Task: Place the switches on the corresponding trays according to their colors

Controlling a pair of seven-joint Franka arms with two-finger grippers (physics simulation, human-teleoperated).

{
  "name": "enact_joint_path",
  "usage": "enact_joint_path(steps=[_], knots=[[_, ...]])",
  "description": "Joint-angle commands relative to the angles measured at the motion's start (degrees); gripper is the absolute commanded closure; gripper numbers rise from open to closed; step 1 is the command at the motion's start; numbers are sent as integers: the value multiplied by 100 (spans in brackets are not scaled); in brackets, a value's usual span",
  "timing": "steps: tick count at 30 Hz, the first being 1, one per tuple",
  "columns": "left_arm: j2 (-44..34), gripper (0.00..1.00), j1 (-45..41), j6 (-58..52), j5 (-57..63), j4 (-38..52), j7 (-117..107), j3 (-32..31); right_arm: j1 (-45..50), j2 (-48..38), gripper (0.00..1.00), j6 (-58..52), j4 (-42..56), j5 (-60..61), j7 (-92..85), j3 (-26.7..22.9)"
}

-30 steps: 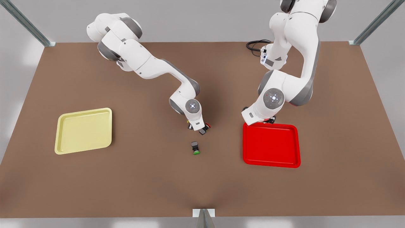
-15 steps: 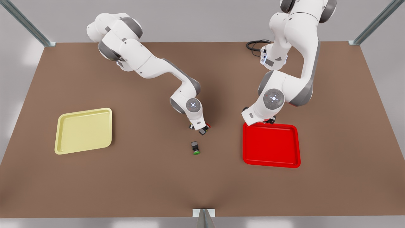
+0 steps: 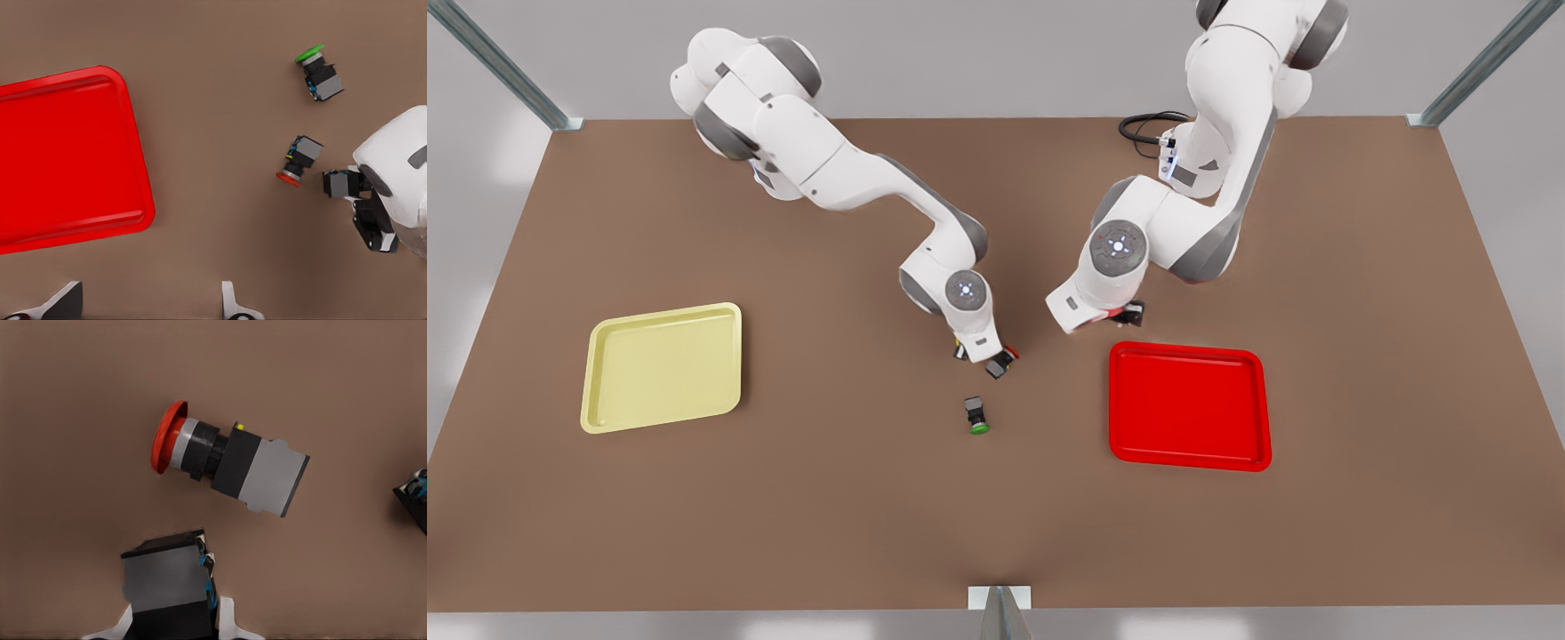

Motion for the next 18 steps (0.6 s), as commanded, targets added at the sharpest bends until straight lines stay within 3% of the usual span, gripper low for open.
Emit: enact_joint_path(steps=[1,3,11,13,18], knots=[[43,0,-15,-16,-201,92,-38,0,-37,-60,53,2,-54,-19,29,-11],[324,0,-200,-16,-166,470,-170,0,-231,-332,53,-33,-256,7,29,-20],[544,0,-393,54,-166,479,-205,0,-1338,-1343,53,11,-1276,7,47,-81],[1115,0,-560,125,-174,1138,-311,0,-1540,-1501,53,11,-1425,7,38,-239],[1941,0,-806,1522,-166,1147,-355,0,-2059,-1871,53,186,-1882,-10,20,-512]])
